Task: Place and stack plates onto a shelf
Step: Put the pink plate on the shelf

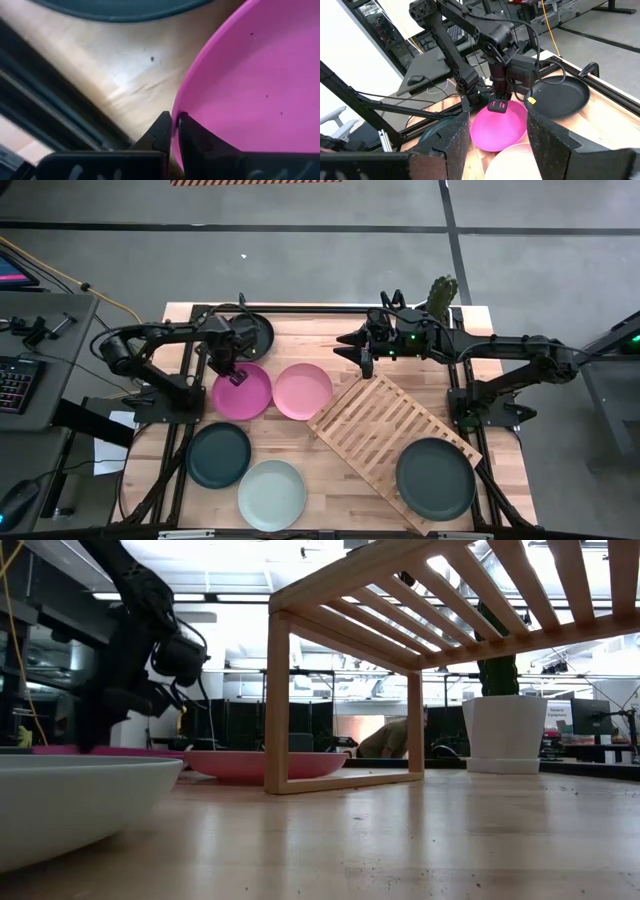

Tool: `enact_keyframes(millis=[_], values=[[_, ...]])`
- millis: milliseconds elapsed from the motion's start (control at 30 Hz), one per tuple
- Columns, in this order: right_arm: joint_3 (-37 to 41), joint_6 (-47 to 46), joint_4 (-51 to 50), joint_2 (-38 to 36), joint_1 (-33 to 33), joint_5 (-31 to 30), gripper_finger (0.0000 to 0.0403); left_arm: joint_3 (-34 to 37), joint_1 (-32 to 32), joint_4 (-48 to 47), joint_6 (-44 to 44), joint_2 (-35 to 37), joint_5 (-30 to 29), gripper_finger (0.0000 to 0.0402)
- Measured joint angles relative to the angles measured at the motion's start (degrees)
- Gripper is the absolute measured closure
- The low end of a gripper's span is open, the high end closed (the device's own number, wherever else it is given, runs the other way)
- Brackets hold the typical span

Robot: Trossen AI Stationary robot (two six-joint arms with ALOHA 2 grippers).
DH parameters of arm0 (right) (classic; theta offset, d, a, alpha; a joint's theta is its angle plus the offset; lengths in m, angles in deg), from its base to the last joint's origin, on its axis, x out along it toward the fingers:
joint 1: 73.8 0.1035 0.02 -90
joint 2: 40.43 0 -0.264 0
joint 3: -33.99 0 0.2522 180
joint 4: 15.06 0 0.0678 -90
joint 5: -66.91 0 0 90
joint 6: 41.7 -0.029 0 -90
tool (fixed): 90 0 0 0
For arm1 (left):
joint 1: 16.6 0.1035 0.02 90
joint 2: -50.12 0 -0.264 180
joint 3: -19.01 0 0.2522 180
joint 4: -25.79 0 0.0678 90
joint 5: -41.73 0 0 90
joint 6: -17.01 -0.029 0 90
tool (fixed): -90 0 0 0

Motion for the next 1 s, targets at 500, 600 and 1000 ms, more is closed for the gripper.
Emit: enact_keyframes(millis=[500, 600, 1000], values=[[0.00, 0.67, 2.81, -1.08, -0.16, -0.32, 0.0224, -22.27, -1.32, -23.36, 5.08, 13.40, 3.75, 0.0401], [-1.25, 2.22, 3.42, -3.13, -0.39, -2.29, 0.0224, -30.18, -3.49, -24.76, 7.78, 14.25, 4.48, 0.0401], [-8.86, 12.49, -2.21, -7.61, -0.39, -6.24, 0.0224, -58.05, -19.86, -19.58, 15.14, 1.88, 8.02, 0.0401]])
